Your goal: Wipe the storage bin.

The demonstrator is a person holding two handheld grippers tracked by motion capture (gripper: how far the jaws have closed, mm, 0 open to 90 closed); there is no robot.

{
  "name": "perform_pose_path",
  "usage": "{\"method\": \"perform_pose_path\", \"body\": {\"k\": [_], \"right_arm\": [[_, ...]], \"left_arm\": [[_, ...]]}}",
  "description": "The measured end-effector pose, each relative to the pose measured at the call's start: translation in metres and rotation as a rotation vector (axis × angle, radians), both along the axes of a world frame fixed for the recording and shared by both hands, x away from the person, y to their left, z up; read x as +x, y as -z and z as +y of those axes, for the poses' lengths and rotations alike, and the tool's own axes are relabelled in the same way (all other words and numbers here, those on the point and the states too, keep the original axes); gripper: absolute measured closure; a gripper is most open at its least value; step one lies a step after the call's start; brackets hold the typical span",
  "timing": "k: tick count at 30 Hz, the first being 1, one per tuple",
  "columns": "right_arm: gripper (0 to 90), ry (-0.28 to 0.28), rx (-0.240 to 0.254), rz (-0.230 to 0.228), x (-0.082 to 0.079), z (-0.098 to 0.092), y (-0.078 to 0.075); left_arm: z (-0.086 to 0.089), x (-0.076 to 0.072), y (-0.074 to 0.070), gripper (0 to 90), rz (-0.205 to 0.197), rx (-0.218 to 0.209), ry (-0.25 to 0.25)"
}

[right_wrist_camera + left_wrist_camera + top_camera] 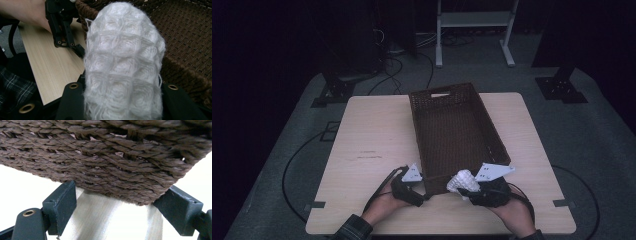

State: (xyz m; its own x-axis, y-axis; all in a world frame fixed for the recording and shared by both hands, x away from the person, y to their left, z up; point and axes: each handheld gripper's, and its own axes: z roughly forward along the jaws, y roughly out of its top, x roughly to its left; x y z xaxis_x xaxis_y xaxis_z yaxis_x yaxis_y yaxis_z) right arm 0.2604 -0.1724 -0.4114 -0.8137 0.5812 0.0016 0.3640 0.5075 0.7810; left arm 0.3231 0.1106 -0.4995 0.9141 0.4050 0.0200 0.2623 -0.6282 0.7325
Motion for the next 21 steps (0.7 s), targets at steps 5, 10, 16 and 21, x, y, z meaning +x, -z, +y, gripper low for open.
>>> {"method": "perform_pose_path", "body": {"k": [5,10,16,21], "right_arm": [[55.3,-0.008,-0.009,0.013,0.001,0.003,0.006],[55.4,-0.017,-0.023,0.027,0.003,0.006,0.011],[55.4,-0.025,-0.054,0.051,0.005,0.013,0.023],[55.4,-0.035,-0.079,0.064,0.007,0.017,0.034]], "left_arm": [[0.000,0.000,0.000,17.5,0.000,0.000,0.000],[0.000,0.000,0.000,17.5,0.000,0.000,0.000],[0.000,0.000,0.000,17.5,0.000,0.000,0.000],[0.000,0.000,0.000,17.5,0.000,0.000,0.001]]}}
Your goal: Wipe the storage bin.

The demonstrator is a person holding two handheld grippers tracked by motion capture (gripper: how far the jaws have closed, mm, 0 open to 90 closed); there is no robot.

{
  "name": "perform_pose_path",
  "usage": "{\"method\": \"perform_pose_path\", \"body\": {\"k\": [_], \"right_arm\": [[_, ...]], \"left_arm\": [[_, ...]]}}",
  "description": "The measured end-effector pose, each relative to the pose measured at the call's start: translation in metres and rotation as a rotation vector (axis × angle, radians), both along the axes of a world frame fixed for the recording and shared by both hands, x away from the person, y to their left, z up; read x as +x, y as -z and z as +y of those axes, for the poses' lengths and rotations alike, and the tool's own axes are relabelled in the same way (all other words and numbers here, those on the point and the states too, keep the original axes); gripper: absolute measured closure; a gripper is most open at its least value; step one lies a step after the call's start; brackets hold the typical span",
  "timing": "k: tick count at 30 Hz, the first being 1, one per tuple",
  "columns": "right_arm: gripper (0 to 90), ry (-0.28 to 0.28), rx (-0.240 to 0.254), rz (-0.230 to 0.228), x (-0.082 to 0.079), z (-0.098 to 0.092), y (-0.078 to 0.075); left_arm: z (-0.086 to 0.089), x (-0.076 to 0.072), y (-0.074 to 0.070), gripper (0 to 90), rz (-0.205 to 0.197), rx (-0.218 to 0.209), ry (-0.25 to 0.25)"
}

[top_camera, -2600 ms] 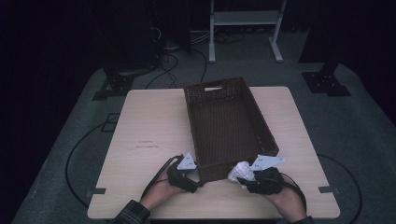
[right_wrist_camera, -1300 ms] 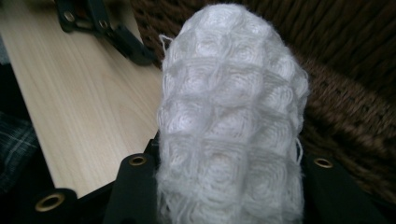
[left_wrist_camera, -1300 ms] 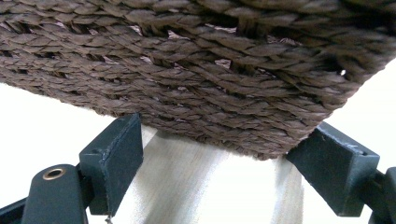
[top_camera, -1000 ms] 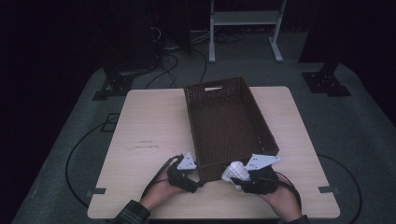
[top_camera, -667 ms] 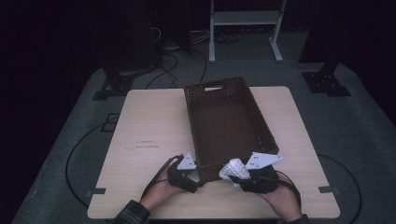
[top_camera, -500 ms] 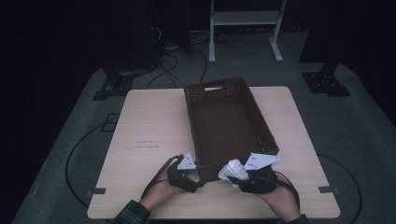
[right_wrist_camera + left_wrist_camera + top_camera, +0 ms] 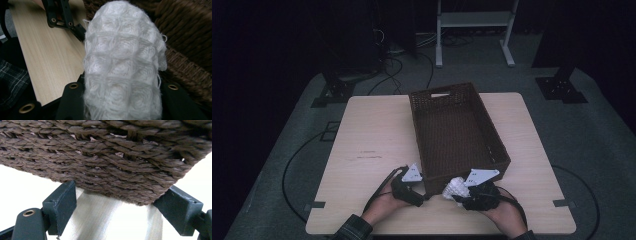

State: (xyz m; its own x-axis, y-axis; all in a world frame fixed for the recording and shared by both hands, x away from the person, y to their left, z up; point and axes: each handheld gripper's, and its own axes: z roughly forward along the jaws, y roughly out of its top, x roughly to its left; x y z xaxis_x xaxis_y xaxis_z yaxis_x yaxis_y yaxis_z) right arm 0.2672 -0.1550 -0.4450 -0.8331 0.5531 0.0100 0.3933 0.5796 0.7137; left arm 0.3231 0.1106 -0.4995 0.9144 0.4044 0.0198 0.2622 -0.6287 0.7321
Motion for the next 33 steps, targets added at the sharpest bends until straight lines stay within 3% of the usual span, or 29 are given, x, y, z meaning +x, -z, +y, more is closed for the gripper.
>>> {"method": "perform_pose_path", "body": {"k": [4,9,18,22,33], "right_arm": [[55.4,-0.004,-0.002,0.016,0.002,0.002,0.005],[55.4,-0.013,-0.053,0.037,0.003,0.010,0.018],[55.4,-0.024,-0.066,0.064,0.007,0.017,0.030],[55.4,-0.025,-0.061,0.063,0.007,0.016,0.029],[55.4,-0.035,-0.004,0.022,0.001,0.014,0.005]], "left_arm": [[0.000,0.000,0.000,17.5,0.000,0.000,0.000],[0.000,0.000,0.000,17.5,0.000,-0.001,-0.001],[0.000,0.000,0.000,17.5,0.000,0.000,0.000],[0.000,0.000,0.000,17.5,0.001,-0.003,-0.002],[0.000,0.000,0.000,17.5,0.000,-0.001,-0.001]]}}
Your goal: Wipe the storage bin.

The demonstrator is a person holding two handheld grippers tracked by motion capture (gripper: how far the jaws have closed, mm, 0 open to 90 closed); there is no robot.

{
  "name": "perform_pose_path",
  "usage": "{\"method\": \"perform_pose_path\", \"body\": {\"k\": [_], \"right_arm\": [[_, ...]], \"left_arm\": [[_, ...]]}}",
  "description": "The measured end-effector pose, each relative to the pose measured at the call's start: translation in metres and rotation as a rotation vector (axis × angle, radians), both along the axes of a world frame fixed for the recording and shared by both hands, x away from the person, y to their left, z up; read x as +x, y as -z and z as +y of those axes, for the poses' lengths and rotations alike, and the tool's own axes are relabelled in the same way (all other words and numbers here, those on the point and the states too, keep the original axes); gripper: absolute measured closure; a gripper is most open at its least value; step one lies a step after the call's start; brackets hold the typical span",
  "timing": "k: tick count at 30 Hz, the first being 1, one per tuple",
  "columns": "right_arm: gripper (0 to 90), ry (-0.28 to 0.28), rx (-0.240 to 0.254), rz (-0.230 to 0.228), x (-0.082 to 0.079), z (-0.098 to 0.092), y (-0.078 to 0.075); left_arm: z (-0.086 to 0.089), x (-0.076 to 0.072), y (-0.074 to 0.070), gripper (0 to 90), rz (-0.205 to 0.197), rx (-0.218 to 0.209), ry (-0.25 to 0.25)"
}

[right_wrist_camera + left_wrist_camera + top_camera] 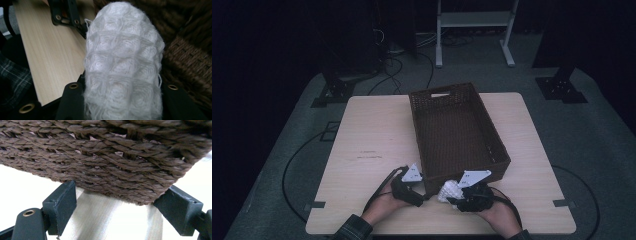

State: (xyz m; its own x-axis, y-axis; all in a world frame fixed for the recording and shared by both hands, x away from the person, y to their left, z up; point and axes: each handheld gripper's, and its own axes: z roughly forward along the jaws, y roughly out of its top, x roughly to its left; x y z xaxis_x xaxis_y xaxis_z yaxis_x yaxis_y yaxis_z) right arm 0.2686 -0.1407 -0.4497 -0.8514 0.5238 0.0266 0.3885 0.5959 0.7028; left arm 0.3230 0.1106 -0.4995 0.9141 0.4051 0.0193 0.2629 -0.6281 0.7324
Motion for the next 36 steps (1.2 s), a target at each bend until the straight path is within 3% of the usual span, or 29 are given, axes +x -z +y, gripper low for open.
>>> {"method": "perform_pose_path", "body": {"k": [11,15,32,36], "right_arm": [[55.4,-0.022,0.068,-0.055,-0.006,0.001,-0.028],[55.4,-0.024,0.065,-0.060,-0.006,0.002,-0.033],[55.4,-0.040,0.001,0.010,0.002,0.015,0.000],[55.4,-0.044,-0.043,0.031,0.005,0.020,0.015]], "left_arm": [[0.000,0.000,0.000,17.5,-0.001,-0.001,0.000],[0.000,0.000,0.000,17.5,-0.001,0.000,0.000],[0.000,0.000,0.000,17.5,0.000,0.001,0.000],[0.000,0.000,0.000,17.5,-0.001,0.001,0.000]]}}
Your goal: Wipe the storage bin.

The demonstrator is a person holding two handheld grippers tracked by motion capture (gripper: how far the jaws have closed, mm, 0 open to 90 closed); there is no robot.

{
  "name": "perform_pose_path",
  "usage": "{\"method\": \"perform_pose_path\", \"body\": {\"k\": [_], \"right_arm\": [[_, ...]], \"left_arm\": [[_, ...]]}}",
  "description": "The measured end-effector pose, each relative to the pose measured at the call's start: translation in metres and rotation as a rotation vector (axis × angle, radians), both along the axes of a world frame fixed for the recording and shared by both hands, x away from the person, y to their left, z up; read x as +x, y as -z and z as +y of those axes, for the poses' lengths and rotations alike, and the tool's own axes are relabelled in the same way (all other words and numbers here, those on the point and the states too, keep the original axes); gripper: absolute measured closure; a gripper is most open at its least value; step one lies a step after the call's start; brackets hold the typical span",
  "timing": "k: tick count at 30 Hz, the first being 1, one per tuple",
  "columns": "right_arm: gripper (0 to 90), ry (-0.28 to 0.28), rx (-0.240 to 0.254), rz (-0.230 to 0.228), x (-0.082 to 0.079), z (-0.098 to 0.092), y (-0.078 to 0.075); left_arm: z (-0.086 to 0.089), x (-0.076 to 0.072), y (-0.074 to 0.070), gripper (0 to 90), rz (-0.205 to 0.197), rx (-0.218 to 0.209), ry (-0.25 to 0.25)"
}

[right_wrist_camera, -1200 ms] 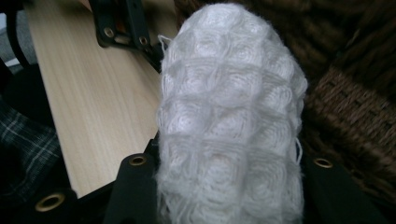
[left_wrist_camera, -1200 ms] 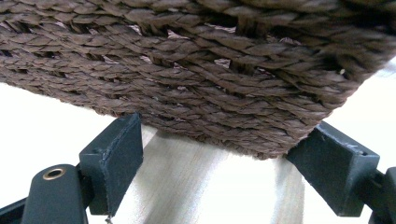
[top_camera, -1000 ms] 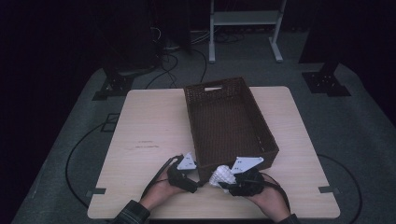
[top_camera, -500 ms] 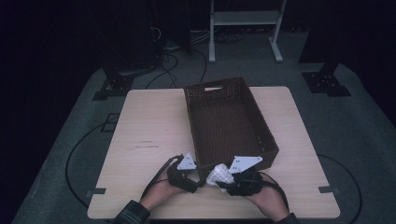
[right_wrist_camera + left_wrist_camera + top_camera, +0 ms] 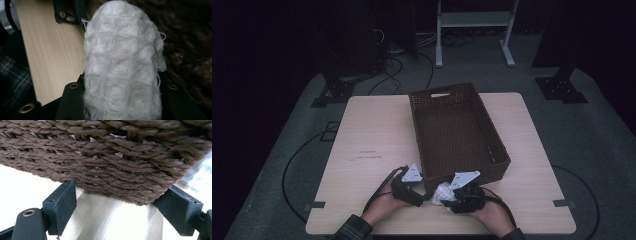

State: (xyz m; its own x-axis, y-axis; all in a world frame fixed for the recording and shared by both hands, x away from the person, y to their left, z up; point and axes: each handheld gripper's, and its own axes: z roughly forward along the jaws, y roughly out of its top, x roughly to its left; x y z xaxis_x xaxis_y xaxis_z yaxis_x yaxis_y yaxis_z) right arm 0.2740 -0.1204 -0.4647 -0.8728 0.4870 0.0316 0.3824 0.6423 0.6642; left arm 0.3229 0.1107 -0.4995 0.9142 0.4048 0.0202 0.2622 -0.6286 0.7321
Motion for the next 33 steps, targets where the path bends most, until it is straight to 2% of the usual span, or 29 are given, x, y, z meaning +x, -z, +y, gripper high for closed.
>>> {"method": "perform_pose_path", "body": {"k": [5,9,14,15,18,21,24,33], "right_arm": [[55.4,-0.004,-0.016,0.018,0.002,0.005,0.009],[55.4,-0.002,-0.022,0.013,0.001,0.006,0.008],[55.4,-0.010,0.002,-0.007,-0.001,0.007,-0.004],[55.4,-0.023,0.022,-0.022,-0.003,0.008,-0.010],[55.4,-0.027,0.044,-0.026,-0.004,0.009,-0.016],[55.4,-0.042,0.081,-0.046,-0.007,0.011,-0.028],[55.4,-0.051,0.091,-0.054,-0.008,0.014,-0.034],[55.5,-0.051,0.088,-0.032,-0.003,0.016,-0.024]], "left_arm": [[0.000,0.000,0.000,17.5,0.000,0.000,0.000],[0.000,0.000,0.000,17.5,0.000,-0.001,0.000],[0.000,0.000,0.000,17.5,0.000,-0.002,-0.001],[0.000,0.000,0.000,17.5,0.000,-0.001,-0.001],[0.000,0.000,0.000,17.5,-0.001,-0.001,-0.001],[0.000,0.000,0.000,17.5,0.000,-0.003,-0.002],[0.000,0.000,0.000,17.5,0.001,-0.003,-0.002],[0.000,0.000,0.000,17.5,0.000,-0.003,-0.002]]}}
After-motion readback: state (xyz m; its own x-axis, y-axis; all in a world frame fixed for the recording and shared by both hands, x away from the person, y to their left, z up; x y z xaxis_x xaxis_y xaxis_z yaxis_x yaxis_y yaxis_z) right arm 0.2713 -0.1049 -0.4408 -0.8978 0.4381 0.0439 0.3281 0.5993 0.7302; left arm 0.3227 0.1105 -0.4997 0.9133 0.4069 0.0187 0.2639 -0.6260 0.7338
